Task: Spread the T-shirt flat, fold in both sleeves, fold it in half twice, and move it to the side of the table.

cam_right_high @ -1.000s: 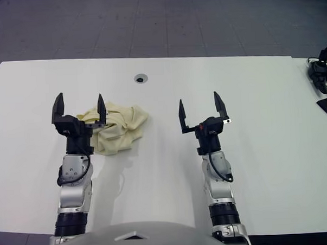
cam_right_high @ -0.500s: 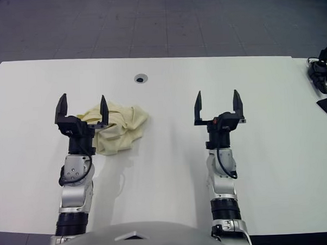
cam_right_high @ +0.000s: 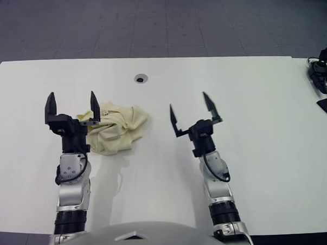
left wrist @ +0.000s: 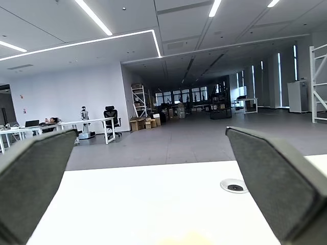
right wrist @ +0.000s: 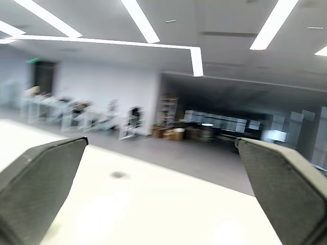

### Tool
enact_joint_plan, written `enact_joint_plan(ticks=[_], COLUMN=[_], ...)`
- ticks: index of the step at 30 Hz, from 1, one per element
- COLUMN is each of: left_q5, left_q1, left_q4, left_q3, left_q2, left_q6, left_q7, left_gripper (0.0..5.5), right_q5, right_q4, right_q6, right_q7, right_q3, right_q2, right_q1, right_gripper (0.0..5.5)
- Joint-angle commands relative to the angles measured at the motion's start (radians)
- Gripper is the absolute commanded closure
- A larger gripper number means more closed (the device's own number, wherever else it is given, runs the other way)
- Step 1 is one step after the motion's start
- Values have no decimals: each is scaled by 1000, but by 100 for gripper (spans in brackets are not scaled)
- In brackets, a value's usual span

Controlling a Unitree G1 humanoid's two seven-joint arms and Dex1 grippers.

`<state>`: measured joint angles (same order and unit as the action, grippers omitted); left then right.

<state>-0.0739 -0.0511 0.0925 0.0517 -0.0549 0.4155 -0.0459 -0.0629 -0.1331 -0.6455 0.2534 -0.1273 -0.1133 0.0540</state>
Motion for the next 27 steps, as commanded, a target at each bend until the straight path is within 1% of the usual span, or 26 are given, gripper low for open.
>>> enact_joint_plan(ticks=[1,4,8,14,19,20,21,22,24,25,27], left_q5=[-5,-1,-5,-12,-15,-14,-14,-14,-14,-15,-14], left_q1=[10,19,25,32,29,28,28,28,28,27,26], left_q4=[12,13,6,-5,-6,-6,-7,-7,-8,-8,-8], left_q3=[12,35,34,30,26,25,25,25,24,23,21], left_q2=[8,8,11,12,12,12,12,12,12,12,11], left_q6=[-10,-15,-21,-19,-18,-18,-17,-17,-18,-18,-18], left_q7=[-19,-41,-46,-48,-51,-51,-51,-50,-50,-50,-49], left_gripper=[13,13,13,13,13,10,10,10,10,10,10], right_q5=[-146,-219,-291,-369,-420,-422,-425,-425,-427,-427,-427], right_q4=[17,-29,-134,-304,-423,-439,-451,-462,-482,-489,-503], right_q6=[46,67,70,37,0,-5,-11,-16,-26,-30,-37], right_q7=[76,104,114,39,-37,-56,-68,-77,-92,-97,-107], right_q3=[-117,-172,-236,-279,-305,-303,-304,-305,-308,-310,-313], right_q2=[-57,-76,-76,-52,-42,-38,-37,-36,-34,-34,-32], right_q1=[-18,-99,-208,-344,-419,-427,-433,-438,-446,-449,-455], right_gripper=[10,10,10,10,10,31,37,57,77,100,130])
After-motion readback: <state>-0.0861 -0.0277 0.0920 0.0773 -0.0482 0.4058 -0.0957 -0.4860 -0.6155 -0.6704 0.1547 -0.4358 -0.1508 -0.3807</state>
